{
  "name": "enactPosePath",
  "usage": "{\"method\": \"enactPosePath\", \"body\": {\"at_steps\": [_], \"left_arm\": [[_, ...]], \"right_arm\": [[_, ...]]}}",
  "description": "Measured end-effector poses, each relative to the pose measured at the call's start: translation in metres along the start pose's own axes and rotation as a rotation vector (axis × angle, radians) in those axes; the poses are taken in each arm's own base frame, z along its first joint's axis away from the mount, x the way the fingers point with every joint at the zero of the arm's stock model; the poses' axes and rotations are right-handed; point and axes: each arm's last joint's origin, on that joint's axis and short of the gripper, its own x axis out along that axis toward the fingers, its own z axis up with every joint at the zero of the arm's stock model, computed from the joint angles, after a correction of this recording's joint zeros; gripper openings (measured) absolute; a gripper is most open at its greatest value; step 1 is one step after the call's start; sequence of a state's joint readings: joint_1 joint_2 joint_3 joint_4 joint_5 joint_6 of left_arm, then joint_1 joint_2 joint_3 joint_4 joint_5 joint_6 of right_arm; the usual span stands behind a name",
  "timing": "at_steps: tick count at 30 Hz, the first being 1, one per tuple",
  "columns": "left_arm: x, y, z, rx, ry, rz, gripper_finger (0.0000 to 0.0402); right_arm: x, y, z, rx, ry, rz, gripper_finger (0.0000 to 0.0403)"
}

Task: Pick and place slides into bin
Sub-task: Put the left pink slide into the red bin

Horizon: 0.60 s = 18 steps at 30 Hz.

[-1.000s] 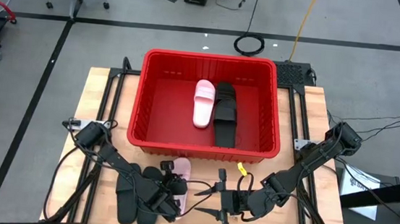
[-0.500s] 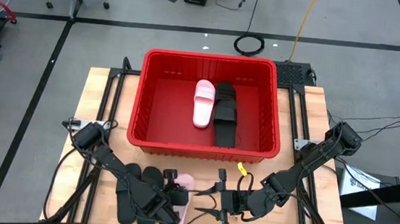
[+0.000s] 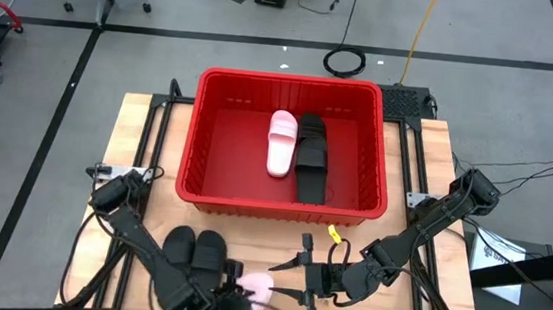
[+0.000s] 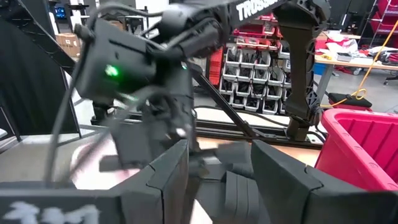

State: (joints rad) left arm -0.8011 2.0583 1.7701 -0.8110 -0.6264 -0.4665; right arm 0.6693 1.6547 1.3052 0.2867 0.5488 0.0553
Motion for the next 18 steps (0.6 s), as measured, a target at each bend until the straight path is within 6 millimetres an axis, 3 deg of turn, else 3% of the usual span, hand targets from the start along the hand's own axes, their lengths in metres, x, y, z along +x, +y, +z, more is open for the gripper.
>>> {"method": "enactPosePath", "body": {"at_steps": [10,18], "left_arm": [[-0.026,-0.014,0.008,0.044,-0.072,-0.028,0.0018],[-0.03,-0.015,0.008,0.048,-0.085,-0.012,0.0012]], "right_arm": [[0.0,0.0,0.0,0.001,-0.001,0.0,0.0165],[0.0,0.0,0.0,0.001,-0.001,0.0,0.0165]]}}
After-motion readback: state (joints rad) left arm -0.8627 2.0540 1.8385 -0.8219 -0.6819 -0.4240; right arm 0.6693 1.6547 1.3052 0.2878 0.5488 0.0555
